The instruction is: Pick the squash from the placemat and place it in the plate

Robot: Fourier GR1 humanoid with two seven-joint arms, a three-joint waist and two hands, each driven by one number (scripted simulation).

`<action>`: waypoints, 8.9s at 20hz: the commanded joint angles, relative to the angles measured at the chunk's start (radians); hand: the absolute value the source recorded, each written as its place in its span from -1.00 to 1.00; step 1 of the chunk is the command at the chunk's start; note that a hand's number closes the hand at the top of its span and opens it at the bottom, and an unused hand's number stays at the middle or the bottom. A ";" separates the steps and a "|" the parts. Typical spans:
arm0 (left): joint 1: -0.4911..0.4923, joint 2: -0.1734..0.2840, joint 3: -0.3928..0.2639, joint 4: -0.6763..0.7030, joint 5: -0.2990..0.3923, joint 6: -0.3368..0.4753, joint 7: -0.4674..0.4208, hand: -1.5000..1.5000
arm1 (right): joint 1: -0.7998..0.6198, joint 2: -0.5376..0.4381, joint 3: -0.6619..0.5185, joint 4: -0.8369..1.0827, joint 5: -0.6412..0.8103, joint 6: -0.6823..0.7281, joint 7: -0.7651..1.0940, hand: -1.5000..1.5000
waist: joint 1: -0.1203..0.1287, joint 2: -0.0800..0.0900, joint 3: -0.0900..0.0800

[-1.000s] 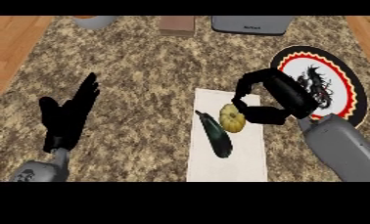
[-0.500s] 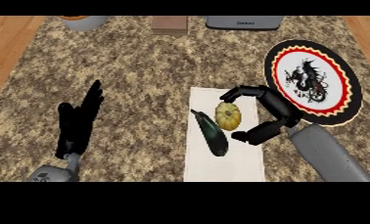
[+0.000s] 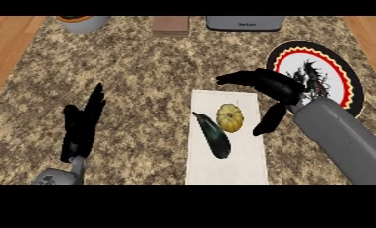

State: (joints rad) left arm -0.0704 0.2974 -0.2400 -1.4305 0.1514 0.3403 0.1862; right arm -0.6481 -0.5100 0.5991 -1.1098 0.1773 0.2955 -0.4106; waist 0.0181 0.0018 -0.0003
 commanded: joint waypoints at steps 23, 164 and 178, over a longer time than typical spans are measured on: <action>-0.036 -0.062 0.058 0.004 -0.083 -0.025 0.048 0.00 | -0.125 0.187 0.082 0.162 0.452 0.310 0.194 -1.00 | -0.014 -0.001 0.001; -0.009 -0.217 0.188 -0.051 -0.262 -0.181 0.081 0.00 | -0.026 -0.123 -1.129 0.930 0.181 -0.194 -0.289 -1.00 | 0.008 0.008 0.003; 0.025 -0.228 0.183 -0.057 -0.271 -0.184 0.040 0.00 | 0.066 -0.207 -1.184 0.959 0.130 -0.213 -0.370 -1.00 | 0.019 0.013 0.006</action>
State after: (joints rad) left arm -0.0575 0.0945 -0.0273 -1.4633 -0.0935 0.1345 0.2180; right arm -0.6027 -0.7039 -0.5721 -0.1516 0.3200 0.0980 -0.7613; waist 0.0351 0.0148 0.0048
